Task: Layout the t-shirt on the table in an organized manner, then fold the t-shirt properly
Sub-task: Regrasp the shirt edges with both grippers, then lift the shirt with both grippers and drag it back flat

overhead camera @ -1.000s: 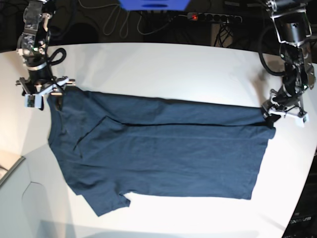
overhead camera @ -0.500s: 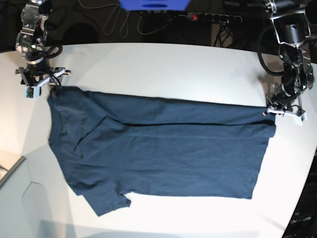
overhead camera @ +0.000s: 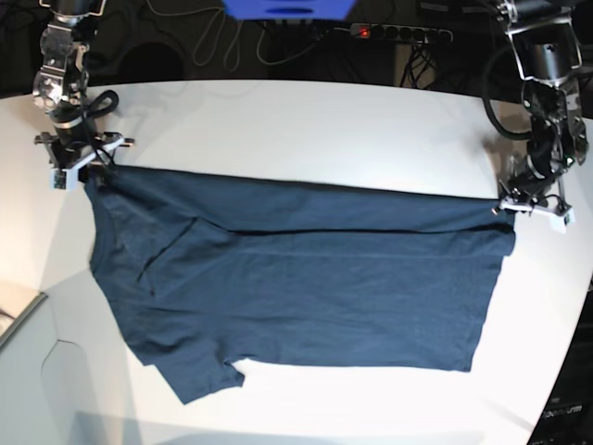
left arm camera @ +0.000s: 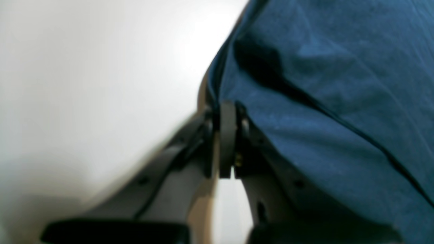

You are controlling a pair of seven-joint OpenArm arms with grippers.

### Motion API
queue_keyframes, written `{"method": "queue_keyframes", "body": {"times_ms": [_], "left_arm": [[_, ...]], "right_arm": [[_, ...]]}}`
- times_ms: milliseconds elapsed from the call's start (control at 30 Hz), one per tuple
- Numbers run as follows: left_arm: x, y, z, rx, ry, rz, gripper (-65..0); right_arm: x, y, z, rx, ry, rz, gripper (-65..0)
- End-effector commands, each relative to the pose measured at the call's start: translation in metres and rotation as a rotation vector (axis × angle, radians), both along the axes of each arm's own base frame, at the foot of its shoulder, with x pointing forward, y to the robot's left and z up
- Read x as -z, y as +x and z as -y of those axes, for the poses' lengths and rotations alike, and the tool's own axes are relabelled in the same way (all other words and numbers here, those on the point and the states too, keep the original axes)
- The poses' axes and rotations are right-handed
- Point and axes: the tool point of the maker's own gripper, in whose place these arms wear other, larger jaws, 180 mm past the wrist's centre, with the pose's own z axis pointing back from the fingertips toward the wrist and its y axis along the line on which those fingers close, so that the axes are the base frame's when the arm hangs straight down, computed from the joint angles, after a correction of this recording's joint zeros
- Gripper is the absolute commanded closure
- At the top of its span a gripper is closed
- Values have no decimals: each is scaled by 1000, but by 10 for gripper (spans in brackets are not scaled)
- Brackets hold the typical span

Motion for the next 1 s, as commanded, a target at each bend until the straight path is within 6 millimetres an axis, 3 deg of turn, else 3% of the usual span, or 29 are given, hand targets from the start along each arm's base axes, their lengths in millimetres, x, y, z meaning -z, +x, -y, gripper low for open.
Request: {"method": "queue_keyframes", "body": {"times_ms": [0, 100, 267, 367, 633, 800, 967], "left_arm": [[-10, 5, -8, 0, 22, 23, -1], [-7, 0, -8, 0, 20, 15, -1], [-20, -6, -7, 22, 51, 46, -1], [-34, -7, -5, 45, 80, 78, -1], [-67, -1, -27, -2, 116, 153, -1], [-96, 28, -32, -3, 60, 162, -1], [-120, 50, -33, -3, 11, 178, -1]], "right_arm": [[-4, 3, -6, -49, 21, 11, -156], [-4, 3, -17, -99, 52, 13, 0], [-10, 6, -14, -107, 37, 27, 0], [-27, 15, -13, -119, 15, 70, 0], [-100, 55, -20, -174, -66, 264, 0], [-144, 90, -23, -190, -115, 324, 0], [-163, 110, -20, -181, -139, 308, 0]]}}
